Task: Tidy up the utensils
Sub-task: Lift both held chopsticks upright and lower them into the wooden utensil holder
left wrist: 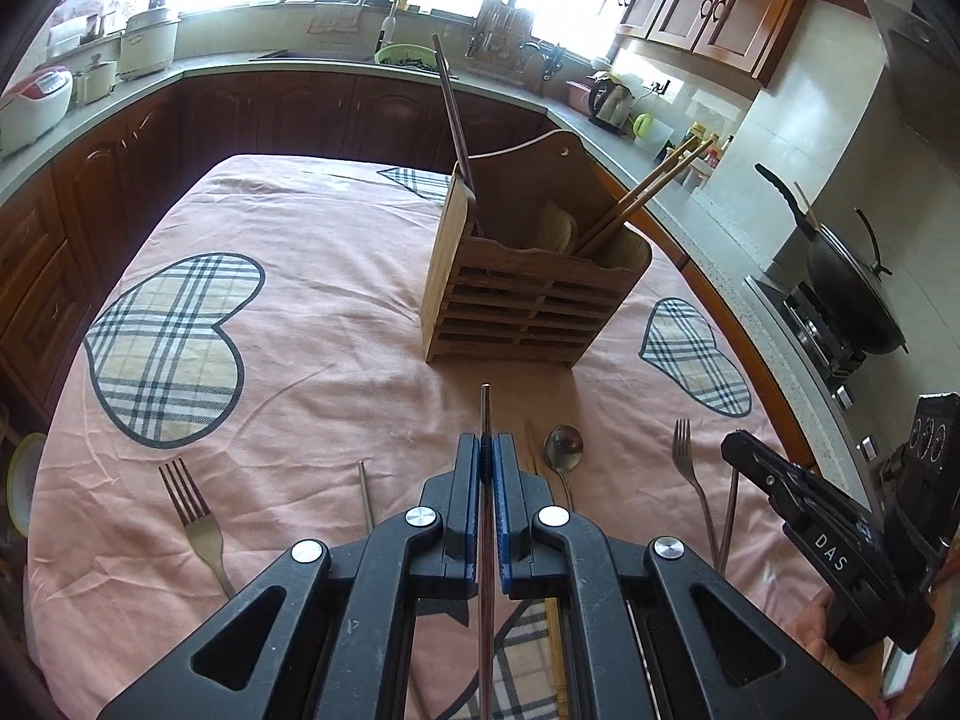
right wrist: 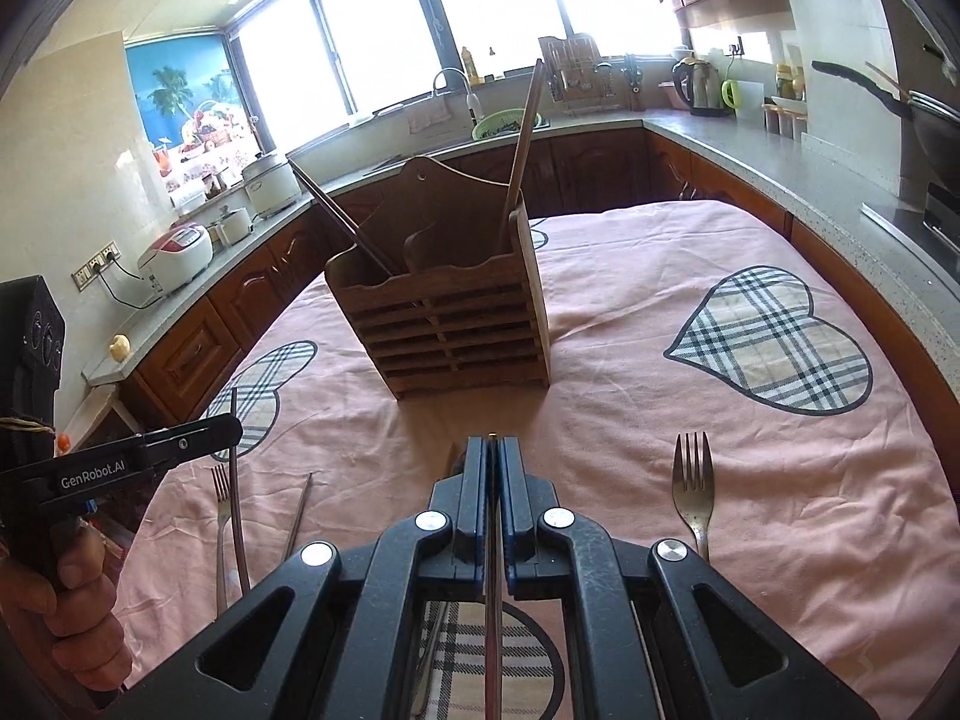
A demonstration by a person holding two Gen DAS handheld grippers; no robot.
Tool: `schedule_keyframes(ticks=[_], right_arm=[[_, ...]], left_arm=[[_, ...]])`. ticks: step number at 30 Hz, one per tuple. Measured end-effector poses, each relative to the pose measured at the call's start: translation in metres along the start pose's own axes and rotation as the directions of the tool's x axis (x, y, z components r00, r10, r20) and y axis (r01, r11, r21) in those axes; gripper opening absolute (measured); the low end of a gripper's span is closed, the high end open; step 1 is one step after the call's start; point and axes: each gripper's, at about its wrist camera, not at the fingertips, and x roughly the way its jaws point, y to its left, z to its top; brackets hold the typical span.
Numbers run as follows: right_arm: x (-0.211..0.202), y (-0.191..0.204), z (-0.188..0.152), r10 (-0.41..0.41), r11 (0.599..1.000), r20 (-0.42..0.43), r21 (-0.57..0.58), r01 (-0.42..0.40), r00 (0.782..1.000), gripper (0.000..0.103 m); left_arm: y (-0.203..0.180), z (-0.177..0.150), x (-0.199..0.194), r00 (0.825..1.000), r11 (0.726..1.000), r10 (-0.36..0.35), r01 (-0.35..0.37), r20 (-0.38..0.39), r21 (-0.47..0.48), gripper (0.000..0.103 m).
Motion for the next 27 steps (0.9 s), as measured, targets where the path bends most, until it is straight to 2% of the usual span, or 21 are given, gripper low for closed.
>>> schedule_keyframes(ticks=[27], right_arm=[[-0.059,0.016,0.016,0.035,0.999,0.137,-0.024,-0.032,0.99,0.004]], left_arm=[[0.007,-0.012,-0.082,0.993,1.0,-0.029,0.028,0.117,0.013,0.003]])
